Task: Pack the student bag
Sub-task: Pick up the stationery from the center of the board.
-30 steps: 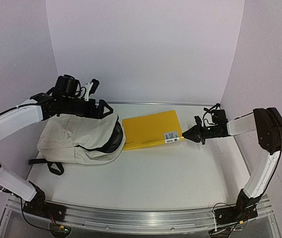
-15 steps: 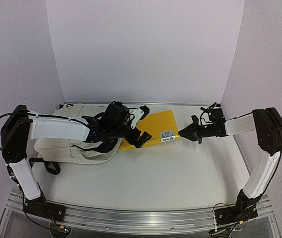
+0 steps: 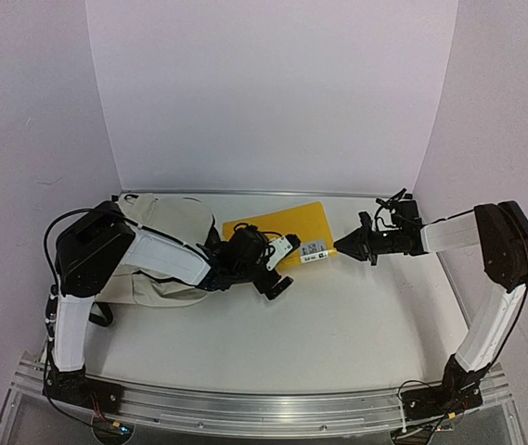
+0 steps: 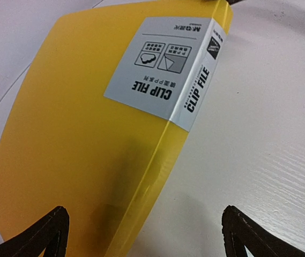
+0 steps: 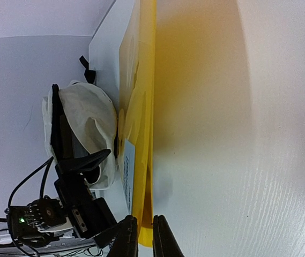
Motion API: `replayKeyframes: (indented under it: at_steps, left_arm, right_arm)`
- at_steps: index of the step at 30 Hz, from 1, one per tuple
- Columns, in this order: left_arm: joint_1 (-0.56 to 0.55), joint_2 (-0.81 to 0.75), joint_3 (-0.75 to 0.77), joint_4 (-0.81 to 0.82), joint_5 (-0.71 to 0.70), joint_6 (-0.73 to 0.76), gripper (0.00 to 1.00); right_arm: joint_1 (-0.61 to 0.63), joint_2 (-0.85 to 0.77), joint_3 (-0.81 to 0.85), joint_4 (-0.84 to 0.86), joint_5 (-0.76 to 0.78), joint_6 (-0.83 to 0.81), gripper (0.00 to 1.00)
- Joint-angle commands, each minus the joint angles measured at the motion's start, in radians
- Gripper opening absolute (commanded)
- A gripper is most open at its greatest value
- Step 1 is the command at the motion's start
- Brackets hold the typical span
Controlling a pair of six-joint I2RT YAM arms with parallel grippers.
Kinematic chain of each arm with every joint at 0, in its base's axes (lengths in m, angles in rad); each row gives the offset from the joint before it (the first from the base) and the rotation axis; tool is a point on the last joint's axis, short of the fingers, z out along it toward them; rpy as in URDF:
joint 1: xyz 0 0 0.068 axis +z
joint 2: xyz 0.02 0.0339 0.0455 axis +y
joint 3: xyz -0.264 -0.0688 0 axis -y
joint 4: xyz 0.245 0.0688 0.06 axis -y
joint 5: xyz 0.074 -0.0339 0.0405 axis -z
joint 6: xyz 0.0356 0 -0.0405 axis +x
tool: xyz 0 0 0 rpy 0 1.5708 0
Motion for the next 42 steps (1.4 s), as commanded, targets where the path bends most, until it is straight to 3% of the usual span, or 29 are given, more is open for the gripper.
replayKeyframes:
  at_steps: [1,6,8,10,18,20,22,26,35,37,42]
  left_arm:
    - [-0.015,0.059,0.071,0.103,-0.070,0.101,1.00]
    - [-0.033,0.146,0.091,0.239,-0.247,0.225,0.97]
    - [-0.036,0.175,0.109,0.281,-0.303,0.265,0.87]
    - [-0.036,0.197,0.112,0.334,-0.342,0.295,0.68]
    - [-0.044,0.192,0.094,0.453,-0.387,0.372,0.15]
    - [-0.045,0.175,0.080,0.476,-0.399,0.390,0.07]
    - [-0.047,0.147,0.071,0.481,-0.396,0.391,0.01]
    - [-0.047,0.057,0.063,0.418,-0.347,0.329,0.00]
    - [-0.032,-0.206,0.121,0.028,-0.143,-0.045,0.00]
    - [-0.009,-0.263,0.135,-0.059,-0.053,-0.160,0.00]
    - [0.130,-0.382,0.103,-0.120,0.344,-0.460,0.00]
  right_arm:
    - [0.025,-0.046,0.020,0.070,-0.032,0.011,0.10]
    - [0.031,-0.048,0.016,0.082,-0.036,0.020,0.10]
    - [0.034,-0.049,0.013,0.085,-0.037,0.023,0.10]
    - [0.035,-0.050,0.010,0.089,-0.038,0.026,0.10]
    - [0.038,-0.078,-0.005,0.094,-0.023,0.039,0.12]
    - [0.038,-0.105,-0.005,0.092,-0.002,0.046,0.22]
    - [0.038,-0.147,0.003,0.091,0.030,0.053,0.37]
    - [0.032,-0.227,0.038,0.078,0.102,0.064,0.58]
    - [0.018,-0.430,0.061,0.043,0.250,-0.008,0.84]
    - [0.017,-0.466,0.051,0.043,0.248,-0.038,0.89]
    - [0.019,-0.492,0.028,0.044,0.115,-0.091,0.96]
